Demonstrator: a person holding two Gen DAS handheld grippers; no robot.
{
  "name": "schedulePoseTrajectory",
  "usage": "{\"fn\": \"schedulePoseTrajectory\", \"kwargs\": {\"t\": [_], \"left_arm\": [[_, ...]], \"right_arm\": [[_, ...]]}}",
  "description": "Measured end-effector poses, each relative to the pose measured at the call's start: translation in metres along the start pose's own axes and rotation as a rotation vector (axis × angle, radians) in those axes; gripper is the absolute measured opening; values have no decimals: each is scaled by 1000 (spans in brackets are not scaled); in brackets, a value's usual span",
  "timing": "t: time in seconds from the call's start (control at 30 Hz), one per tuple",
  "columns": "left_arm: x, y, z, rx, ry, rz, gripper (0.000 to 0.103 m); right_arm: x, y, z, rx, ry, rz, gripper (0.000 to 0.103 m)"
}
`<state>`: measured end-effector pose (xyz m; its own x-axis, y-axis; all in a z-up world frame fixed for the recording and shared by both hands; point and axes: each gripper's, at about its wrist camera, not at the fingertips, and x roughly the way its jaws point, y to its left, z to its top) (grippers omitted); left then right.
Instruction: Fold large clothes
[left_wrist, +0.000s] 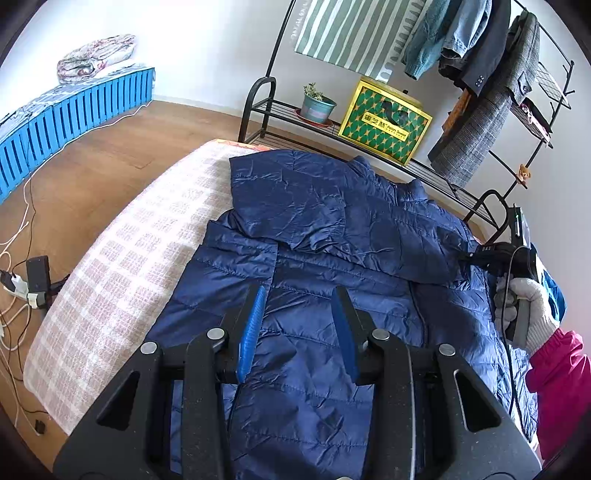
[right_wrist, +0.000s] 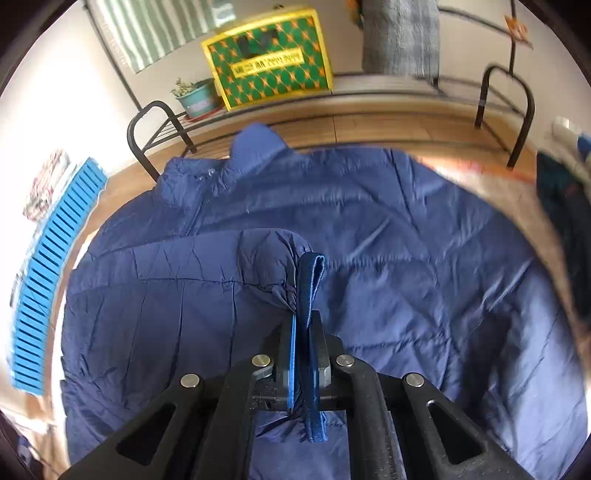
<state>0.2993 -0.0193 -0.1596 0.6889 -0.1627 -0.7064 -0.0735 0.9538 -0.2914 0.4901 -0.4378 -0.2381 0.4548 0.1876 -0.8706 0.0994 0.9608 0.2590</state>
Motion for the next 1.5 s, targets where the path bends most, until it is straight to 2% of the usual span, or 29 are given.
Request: {"fn": "schedulePoseTrajectory", "kwargs": {"t": [0.1,0.23,0.33,0.47,0.53,0.67,0.73,0.77,0.87,0.93,1.17,1.23,1.3,1.4,1.5], "left_arm": [[1,-5,1,8,4,-5,38],[-2,-14,1,39,-10,6,38],[-6,-22,2,61,-36,2,38],[-16,-38,0,114,-94,-18,38],[-21,-49,-2,149,-113,-30,38],[-33,-71,-9,210,-120,-80,38],[-38,-84,-14,242,-122,-92,38],[-41,-91,-16,261,-110,-110,38],[-47,-106,-25,286,-86,-141,38],[-52,-116,-31,305,-80,-159,38],[-63,-147,-47,356,-63,-217,38],[-62,-155,-53,372,-49,-230,38],[-58,-163,-59,392,-36,-238,38],[-50,-175,-68,422,-7,-242,38],[-44,-183,-75,438,25,-264,38]], "right_arm": [[13,0,-2,-45,18,-93,7],[10,-1,-2,-51,-1,-116,30],[-8,3,-7,-89,-38,-114,40],[-57,8,-27,-144,-107,-75,48],[-82,8,-35,-165,-143,-49,56],[-135,-1,-66,-192,-250,-29,64],[-162,-8,-85,-214,-294,-34,80],[-176,-14,-95,-225,-309,-45,83],[-212,-32,-121,-233,-325,-86,84],[-232,-53,-135,-200,-304,-112,85],[-290,-166,-215,7,-278,-226,83],[-298,-204,-240,92,-246,-250,71],[-301,-238,-260,158,-211,-298,64],[-301,-282,-286,253,-174,-358,61],[-293,-325,-304,411,-147,-311,57]]}}
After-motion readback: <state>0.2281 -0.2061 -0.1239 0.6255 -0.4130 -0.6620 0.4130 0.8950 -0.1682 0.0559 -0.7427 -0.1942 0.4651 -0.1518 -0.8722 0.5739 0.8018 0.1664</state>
